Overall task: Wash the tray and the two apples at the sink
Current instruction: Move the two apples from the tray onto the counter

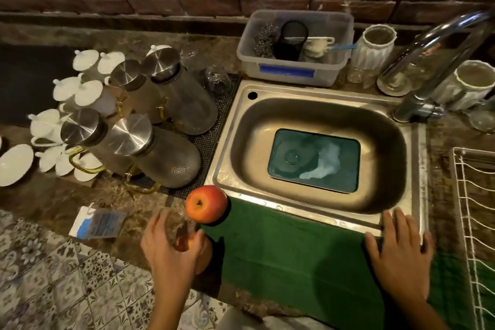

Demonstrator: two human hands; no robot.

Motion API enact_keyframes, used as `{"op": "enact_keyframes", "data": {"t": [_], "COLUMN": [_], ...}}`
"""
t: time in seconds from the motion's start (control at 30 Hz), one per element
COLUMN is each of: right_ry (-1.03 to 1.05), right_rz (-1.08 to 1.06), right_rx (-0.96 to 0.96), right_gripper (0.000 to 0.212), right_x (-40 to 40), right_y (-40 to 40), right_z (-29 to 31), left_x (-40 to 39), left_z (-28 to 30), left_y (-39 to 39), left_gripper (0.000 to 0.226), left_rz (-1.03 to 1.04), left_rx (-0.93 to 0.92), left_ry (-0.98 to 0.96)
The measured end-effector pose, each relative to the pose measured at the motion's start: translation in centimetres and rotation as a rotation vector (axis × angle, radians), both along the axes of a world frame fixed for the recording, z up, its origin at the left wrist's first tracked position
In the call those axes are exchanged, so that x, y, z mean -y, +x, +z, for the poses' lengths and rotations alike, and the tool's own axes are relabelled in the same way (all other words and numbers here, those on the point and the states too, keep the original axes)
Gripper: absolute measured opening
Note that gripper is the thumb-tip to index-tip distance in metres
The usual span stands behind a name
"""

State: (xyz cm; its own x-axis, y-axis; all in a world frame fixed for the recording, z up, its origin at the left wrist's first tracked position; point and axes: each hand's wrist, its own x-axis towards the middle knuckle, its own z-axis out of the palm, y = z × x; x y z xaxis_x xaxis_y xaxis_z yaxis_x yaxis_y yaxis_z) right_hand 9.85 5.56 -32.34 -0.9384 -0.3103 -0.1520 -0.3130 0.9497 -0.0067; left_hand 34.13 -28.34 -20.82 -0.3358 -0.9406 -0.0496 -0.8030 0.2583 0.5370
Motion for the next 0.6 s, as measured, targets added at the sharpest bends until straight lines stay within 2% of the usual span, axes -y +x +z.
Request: {"op": "enact_keyframes", "data": {"t": [0.13, 0.3, 0.43, 0.5, 0.6], "right_ry": [0.004, -0.001, -0.021, -0.178, -0.661], "right_rz": [0.017, 0.017, 0.000, -0.080, -0.332], "right_rx": [-0.011, -0.006, 0.046, 0.036, 0.026], "right_gripper": [0.073, 0.073, 0.071, 0.062, 0.045], "right_x": [0.0, -0.1, 0.3, 0.8, 3.3], "right_y": [-0.1, 0.0, 0.1, -0.3, -3.8], "right_z": [0.0, 0.3, 1.1, 1.7, 4.0], "left_x": [-0.8, -3.7, -5.3, -5.3, -5.0], "left_z": [-0.8, -5.6, -8.9, -9.8, -10.5], "left_y": [-7.8, -17.0, -18.7, -18.7, -18.8], "left_gripper": [0.058, 0.060, 0.061, 0.061, 0.060], "left_rz": [-0.416, -0.789, -0.848, -0.860, -0.861], "left_rx": [-0.125, 0.090, 0.273, 0.334, 0.361], "left_ry": [-0.071, -0.107, -0.135, -0.143, -0.167]}}
